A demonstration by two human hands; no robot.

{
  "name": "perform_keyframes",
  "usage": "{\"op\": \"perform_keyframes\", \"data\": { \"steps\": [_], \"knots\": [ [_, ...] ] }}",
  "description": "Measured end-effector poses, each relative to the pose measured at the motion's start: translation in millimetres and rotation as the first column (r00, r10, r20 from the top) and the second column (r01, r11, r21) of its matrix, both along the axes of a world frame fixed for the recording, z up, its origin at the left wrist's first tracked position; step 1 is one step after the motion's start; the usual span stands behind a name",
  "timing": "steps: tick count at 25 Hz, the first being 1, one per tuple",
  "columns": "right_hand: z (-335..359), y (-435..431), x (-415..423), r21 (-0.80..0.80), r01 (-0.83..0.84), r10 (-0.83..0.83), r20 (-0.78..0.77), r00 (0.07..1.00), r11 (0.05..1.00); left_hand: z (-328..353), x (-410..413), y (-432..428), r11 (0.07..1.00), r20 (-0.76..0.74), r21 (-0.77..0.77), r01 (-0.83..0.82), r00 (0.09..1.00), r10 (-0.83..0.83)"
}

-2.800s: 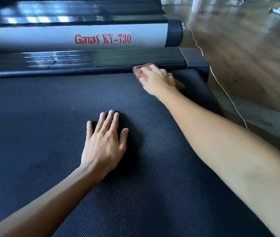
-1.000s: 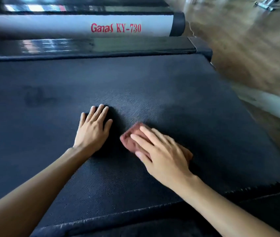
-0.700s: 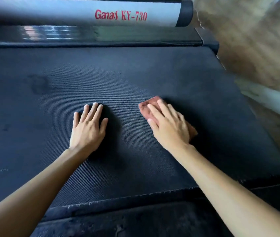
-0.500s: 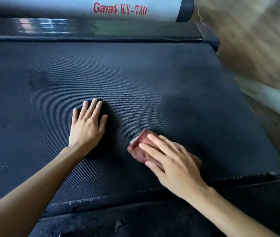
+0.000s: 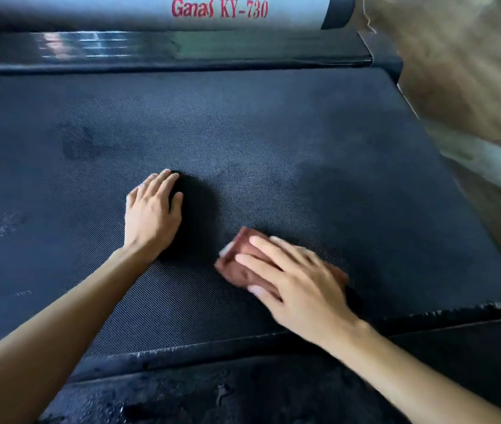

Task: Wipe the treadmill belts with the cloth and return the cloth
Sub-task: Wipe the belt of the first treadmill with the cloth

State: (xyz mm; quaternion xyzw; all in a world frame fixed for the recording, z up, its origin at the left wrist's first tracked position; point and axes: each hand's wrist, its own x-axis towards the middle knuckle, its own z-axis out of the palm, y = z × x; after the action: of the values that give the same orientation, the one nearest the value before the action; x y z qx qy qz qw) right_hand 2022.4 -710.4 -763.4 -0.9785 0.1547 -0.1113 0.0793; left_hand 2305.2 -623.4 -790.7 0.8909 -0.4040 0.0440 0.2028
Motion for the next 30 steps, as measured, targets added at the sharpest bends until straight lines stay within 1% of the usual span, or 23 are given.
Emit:
{"op": "perform_keyframes", "data": {
  "steps": [1, 3, 5, 6, 7, 8, 9, 10, 11, 12, 13, 15, 17, 18, 19, 20, 21, 23, 24, 25, 27, 28, 30],
  "knots": [
    [0, -20, -10, -0.013, 0.035, -0.035, 0.008, 0.999, 0.999, 0, 8, -1, 1.000, 0.006, 0.024, -0.009, 1.000, 0.009],
    [-1, -71, 6, -0.017, 0.219, -0.219, 0.022, 0.975, 0.975, 0, 24, -2, 0.996, -0.020, 0.078, -0.033, 0.999, 0.035],
    [-4, -105, 63, -0.034, 0.412, -0.412, 0.015, 0.911, 0.910, 0, 35, -4, 0.994, -0.041, 0.111, -0.021, 0.999, 0.025],
    [-4, -103, 95, -0.032, 0.444, -0.444, 0.002, 0.896, 0.895, 0, 37, -4, 0.993, -0.045, 0.113, -0.012, 0.999, 0.017],
    [-5, -91, 121, -0.033, 0.421, -0.420, 0.020, 0.907, 0.907, -2, 39, -4, 0.994, -0.045, 0.111, -0.007, 0.999, 0.012],
    [-6, -71, 135, -0.039, 0.342, -0.340, 0.055, 0.939, 0.939, -3, 38, -3, 0.994, -0.041, 0.107, -0.004, 0.999, 0.009],
    [-8, -48, 134, -0.037, 0.223, -0.221, 0.068, 0.973, 0.974, -4, 38, -4, 0.995, -0.038, 0.103, -0.001, 0.999, 0.005],
    [-10, -29, 120, -0.034, 0.102, -0.100, 0.058, 0.993, 0.994, -4, 39, -5, 0.995, -0.033, 0.101, 0.004, 0.999, -0.001],
    [-11, -18, 97, -0.025, 0.024, -0.023, 0.042, 0.999, 0.999, -4, 43, -8, 0.995, -0.030, 0.104, 0.010, 1.000, -0.007],
    [-11, -18, 74, -0.019, -0.008, 0.008, 0.033, 0.999, 1.000, -3, 49, -12, 0.993, -0.024, 0.114, 0.016, 1.000, -0.013],
    [-8, -31, 58, -0.028, 0.012, -0.011, 0.039, 0.999, 1.000, -2, 55, -15, 0.991, -0.018, 0.131, 0.020, 1.000, -0.017],
    [-7, -80, 57, -0.038, 0.169, -0.167, 0.054, 0.985, 0.985, -1, 66, -22, 0.987, -0.014, 0.162, 0.023, 1.000, -0.021],
    [-7, -128, 101, -0.045, 0.346, -0.345, 0.035, 0.938, 0.937, -1, 70, -27, 0.984, -0.017, 0.175, 0.015, 1.000, -0.013],
    [-7, -139, 132, -0.033, 0.392, -0.391, 0.024, 0.920, 0.920, -2, 69, -28, 0.985, -0.013, 0.172, 0.012, 1.000, -0.010],
    [-7, -136, 163, -0.028, 0.398, -0.398, 0.019, 0.917, 0.917, -3, 68, -28, 0.987, -0.004, 0.163, 0.013, 1.000, -0.012],
    [-7, -124, 187, -0.033, 0.362, -0.361, 0.043, 0.932, 0.932, -3, 67, -28, 0.989, 0.007, 0.151, 0.012, 1.000, -0.013],
    [-8, -105, 199, -0.044, 0.280, -0.277, 0.072, 0.958, 0.959, -4, 66, -27, 0.990, 0.015, 0.139, 0.010, 1.000, -0.012],
    [-14, -69, 181, -0.036, 0.082, -0.078, 0.098, 0.992, 0.996, -4, 68, -26, 0.992, 0.009, 0.128, 0.006, 1.000, -0.007],
    [-17, -63, 158, -0.028, 0.043, -0.040, 0.110, 0.993, 0.999, -4, 69, -26, 0.992, 0.003, 0.126, 0.006, 1.000, -0.006],
    [-19, -67, 134, -0.024, 0.046, -0.043, 0.118, 0.992, 0.999, -4, 69, -26, 0.992, 0.003, 0.129, 0.007, 1.000, -0.007],
    [-15, -106, 110, -0.008, 0.153, -0.151, 0.117, 0.982, 0.988, -6, 68, -26, 0.991, 0.016, 0.136, 0.005, 1.000, -0.008],
    [-14, -134, 118, 0.001, 0.242, -0.241, 0.116, 0.964, 0.970, -6, 69, -26, 0.990, 0.020, 0.139, 0.005, 1.000, -0.008],
    [-13, -181, 169, -0.012, 0.390, -0.387, 0.097, 0.917, 0.921, -7, 70, -27, 0.990, 0.025, 0.141, 0.002, 1.000, -0.006]
  ]
}}
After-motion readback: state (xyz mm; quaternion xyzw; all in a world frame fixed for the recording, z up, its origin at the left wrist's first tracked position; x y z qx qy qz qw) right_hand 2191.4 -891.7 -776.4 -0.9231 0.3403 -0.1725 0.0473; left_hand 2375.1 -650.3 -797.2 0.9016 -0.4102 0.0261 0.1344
